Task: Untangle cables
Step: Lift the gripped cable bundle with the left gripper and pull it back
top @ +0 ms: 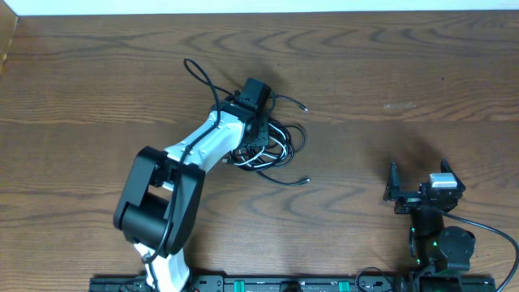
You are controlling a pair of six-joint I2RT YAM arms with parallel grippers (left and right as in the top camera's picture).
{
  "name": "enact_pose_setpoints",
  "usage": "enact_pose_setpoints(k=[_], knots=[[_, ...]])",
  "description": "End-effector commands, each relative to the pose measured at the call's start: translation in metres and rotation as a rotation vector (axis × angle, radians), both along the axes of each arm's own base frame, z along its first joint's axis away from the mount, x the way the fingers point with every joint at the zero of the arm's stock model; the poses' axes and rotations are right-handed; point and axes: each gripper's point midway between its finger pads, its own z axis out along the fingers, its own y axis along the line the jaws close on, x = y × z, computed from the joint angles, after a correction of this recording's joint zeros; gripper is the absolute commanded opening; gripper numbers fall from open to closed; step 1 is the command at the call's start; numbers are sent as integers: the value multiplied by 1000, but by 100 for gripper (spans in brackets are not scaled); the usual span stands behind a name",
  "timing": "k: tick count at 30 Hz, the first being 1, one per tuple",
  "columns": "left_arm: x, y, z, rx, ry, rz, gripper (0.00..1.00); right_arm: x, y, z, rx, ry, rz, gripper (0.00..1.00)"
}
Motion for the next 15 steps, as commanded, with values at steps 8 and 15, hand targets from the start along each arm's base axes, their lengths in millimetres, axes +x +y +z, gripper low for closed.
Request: enact_pose_setpoints(k=[8,15], knots=[[-7,-21,48,-175,-29,22,7,0,2,0,-12,-4,9,99],[-13,-27,49,-226,14,70,7,0,2,0,-12,-4,9,99]])
